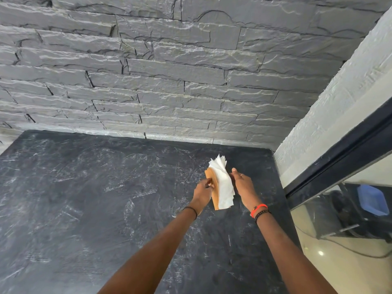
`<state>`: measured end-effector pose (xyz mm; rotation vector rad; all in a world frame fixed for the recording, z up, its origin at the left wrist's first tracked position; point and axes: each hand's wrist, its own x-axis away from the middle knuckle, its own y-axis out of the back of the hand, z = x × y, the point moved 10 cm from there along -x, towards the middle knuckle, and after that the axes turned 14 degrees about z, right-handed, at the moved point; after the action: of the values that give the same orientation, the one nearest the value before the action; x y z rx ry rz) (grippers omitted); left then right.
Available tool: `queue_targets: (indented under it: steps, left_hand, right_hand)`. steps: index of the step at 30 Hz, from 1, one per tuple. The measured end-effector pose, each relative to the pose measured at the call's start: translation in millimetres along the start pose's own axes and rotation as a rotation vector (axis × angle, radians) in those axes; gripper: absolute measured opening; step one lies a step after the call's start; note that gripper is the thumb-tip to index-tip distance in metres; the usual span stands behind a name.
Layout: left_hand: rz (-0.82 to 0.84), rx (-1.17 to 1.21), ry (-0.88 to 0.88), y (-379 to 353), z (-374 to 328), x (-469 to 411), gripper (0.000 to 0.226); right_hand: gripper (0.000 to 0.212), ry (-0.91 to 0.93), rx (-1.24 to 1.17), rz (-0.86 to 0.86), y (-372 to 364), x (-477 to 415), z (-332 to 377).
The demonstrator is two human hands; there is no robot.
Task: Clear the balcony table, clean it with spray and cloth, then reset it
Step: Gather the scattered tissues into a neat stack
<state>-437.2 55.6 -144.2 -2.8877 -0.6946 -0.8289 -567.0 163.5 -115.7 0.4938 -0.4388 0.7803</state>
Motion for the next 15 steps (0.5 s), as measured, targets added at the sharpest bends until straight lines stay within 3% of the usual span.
queue_targets:
  steps: [3, 8, 12, 15]
  left_hand:
    - [0.003, 0.019, -0.004, -3, -1, 0, 0.044]
    - [0.018, 0.133, 0.001, -4, 4, 2, 0.043]
    - [0.012, 0.227, -0.034, 2, 5, 14, 0.042]
    - [-0.01, 0.297, -0.071, 13, 6, 29, 0.042]
  right_hand:
    - [0.04, -0.036, -0.207, 0.107, -14, -1, -13]
    - [0.035, -0.006, -0.247, 0.129, -20, 6, -10]
    - [0.059, 0.013, -0.244, 0.108, -24, 14, -9]
    - [0.062, 0.032, -0.234, 0.122, -35, 23, -2]
